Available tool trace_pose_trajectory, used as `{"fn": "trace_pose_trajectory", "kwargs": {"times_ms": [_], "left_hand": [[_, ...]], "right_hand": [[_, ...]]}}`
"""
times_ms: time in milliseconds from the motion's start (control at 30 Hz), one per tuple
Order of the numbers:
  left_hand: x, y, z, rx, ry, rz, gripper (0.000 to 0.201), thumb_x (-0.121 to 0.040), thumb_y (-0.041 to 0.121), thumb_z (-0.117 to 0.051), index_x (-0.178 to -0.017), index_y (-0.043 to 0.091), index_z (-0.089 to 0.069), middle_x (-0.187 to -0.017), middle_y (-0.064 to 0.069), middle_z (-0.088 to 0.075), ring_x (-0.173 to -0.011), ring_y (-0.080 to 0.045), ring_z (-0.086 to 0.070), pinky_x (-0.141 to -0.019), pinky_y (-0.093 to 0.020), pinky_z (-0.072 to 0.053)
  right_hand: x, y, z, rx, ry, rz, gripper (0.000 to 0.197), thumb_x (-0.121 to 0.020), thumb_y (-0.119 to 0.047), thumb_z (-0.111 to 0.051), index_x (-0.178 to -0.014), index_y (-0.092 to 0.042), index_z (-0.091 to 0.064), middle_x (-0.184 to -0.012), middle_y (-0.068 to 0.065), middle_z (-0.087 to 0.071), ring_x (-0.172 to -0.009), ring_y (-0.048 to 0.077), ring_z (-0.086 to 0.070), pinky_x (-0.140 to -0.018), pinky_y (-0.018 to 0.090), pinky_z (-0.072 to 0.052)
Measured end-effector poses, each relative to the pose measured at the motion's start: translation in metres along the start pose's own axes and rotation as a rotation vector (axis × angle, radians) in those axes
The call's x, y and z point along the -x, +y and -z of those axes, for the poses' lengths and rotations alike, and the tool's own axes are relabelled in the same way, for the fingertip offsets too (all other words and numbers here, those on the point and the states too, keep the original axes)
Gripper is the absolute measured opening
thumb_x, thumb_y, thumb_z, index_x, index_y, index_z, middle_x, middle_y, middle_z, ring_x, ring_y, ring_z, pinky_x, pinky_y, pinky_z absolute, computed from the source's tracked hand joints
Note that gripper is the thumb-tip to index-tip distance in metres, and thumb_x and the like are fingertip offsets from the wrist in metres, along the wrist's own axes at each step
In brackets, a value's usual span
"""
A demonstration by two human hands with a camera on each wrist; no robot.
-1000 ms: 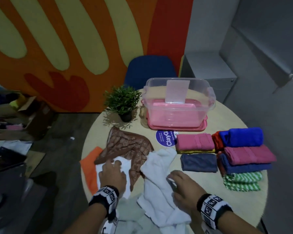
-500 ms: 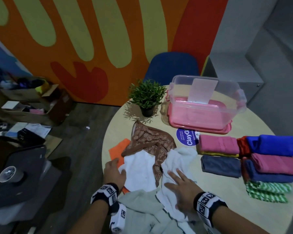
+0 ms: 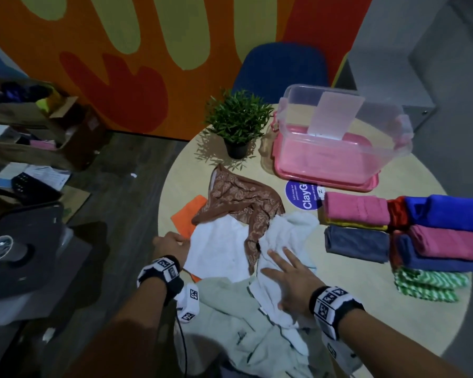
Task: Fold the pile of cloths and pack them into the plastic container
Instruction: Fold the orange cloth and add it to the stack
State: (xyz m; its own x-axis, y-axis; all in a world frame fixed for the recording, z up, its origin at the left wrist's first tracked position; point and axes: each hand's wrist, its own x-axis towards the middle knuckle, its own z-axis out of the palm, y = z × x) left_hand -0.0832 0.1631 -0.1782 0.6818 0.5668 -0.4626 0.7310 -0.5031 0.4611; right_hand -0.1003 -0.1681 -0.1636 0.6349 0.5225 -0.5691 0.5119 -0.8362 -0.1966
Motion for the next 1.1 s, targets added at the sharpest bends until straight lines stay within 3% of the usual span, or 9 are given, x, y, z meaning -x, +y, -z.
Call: {"fn": "trace_pose_trajectory", "kwargs": {"times_ms": [100,233,400,467,567,667,767,967,1100], "left_hand": [[0.003,0.0,-0.001,-0.072,-0.014,-0.03,0.032,-0.082,0.043,-0.068,-0.099,0.023,-0.051,-0.111,-0.006,-0.032,-0.08,-0.033,-0.058,-0.078,-0.036,-0.05],[0.004,0.004,0.002,-0.17,0.0,-0.078,0.008,-0.092,0.023,-0.053,-0.086,0.021,-0.058,-0.116,-0.014,-0.039,-0.077,-0.037,-0.06,-0.08,-0.036,-0.053],[-0.001,0.0,0.004,-0.235,-0.006,-0.107,0.025,-0.097,0.023,-0.046,-0.11,0.007,-0.06,-0.123,-0.02,-0.046,-0.091,-0.036,-0.059,-0.088,-0.039,-0.052],[0.002,0.0,0.004,-0.121,0.025,-0.088,0.023,-0.094,0.024,-0.055,-0.111,0.01,-0.057,-0.125,-0.018,-0.045,-0.086,-0.033,-0.056,-0.083,-0.039,-0.052],[0.004,0.003,0.0,-0.046,0.025,-0.073,0.041,-0.087,0.035,-0.067,-0.119,0.016,-0.049,-0.128,-0.014,-0.036,-0.082,-0.035,-0.057,-0.075,-0.036,-0.048],[0.001,0.011,-0.002,-0.105,0.02,-0.07,0.022,-0.091,0.028,-0.061,-0.107,0.014,-0.056,-0.124,-0.016,-0.037,-0.077,-0.033,-0.054,-0.085,-0.04,-0.051],[-0.003,0.017,0.001,-0.186,0.024,-0.088,0.021,-0.093,0.018,-0.054,-0.11,0.007,-0.059,-0.124,-0.02,-0.047,-0.095,-0.038,-0.057,-0.09,-0.041,-0.05],[0.019,0.057,0.042,0.175,0.144,-0.241,0.01,-0.099,0.013,-0.046,-0.108,0.011,-0.047,-0.095,-0.012,-0.058,-0.09,-0.034,-0.059,-0.075,-0.036,-0.043],[0.039,0.106,0.091,0.298,0.117,-0.546,0.018,-0.099,0.016,-0.053,-0.117,0.019,-0.054,-0.111,0.004,-0.06,-0.1,-0.019,-0.057,-0.088,-0.033,-0.046]], "right_hand": [[0.002,-0.001,0.002,-0.011,0.007,-0.002,0.097,-0.078,-0.044,-0.075,-0.154,-0.039,-0.015,-0.164,-0.01,0.018,-0.149,0.025,0.023,-0.122,0.053,-0.014],[0.004,-0.002,0.004,-0.015,0.011,-0.005,0.096,-0.079,-0.043,-0.074,-0.154,-0.039,-0.015,-0.164,-0.01,0.019,-0.149,0.025,0.024,-0.123,0.052,-0.013],[0.003,-0.002,0.002,-0.02,0.014,-0.004,0.097,-0.078,-0.044,-0.075,-0.154,-0.04,-0.014,-0.164,-0.01,0.02,-0.149,0.025,0.024,-0.122,0.053,-0.014],[0.005,-0.002,0.003,-0.018,0.019,-0.001,0.095,-0.079,-0.043,-0.075,-0.154,-0.039,-0.016,-0.164,-0.009,0.019,-0.149,0.025,0.024,-0.123,0.051,-0.013],[0.007,-0.003,0.003,-0.018,0.041,-0.001,0.094,-0.08,-0.042,-0.074,-0.154,-0.039,-0.016,-0.164,-0.009,0.019,-0.149,0.025,0.024,-0.122,0.048,-0.011],[0.006,-0.003,0.002,-0.019,0.056,0.0,0.094,-0.079,-0.042,-0.074,-0.154,-0.039,-0.017,-0.164,-0.009,0.018,-0.149,0.025,0.024,-0.122,0.047,-0.011],[0.006,-0.003,0.001,-0.017,0.052,-0.001,0.094,-0.079,-0.043,-0.074,-0.153,-0.039,-0.016,-0.164,-0.01,0.019,-0.149,0.025,0.024,-0.123,0.049,-0.014],[0.007,-0.001,0.013,-0.004,-0.023,-0.002,0.094,-0.08,-0.042,-0.074,-0.153,-0.041,-0.015,-0.163,-0.013,0.021,-0.15,0.025,0.023,-0.12,0.056,-0.015],[0.007,0.003,0.034,0.002,-0.074,-0.014,0.086,-0.081,-0.047,-0.071,-0.152,-0.041,-0.022,-0.165,-0.012,0.015,-0.151,0.026,0.018,-0.118,0.058,-0.018]]}}
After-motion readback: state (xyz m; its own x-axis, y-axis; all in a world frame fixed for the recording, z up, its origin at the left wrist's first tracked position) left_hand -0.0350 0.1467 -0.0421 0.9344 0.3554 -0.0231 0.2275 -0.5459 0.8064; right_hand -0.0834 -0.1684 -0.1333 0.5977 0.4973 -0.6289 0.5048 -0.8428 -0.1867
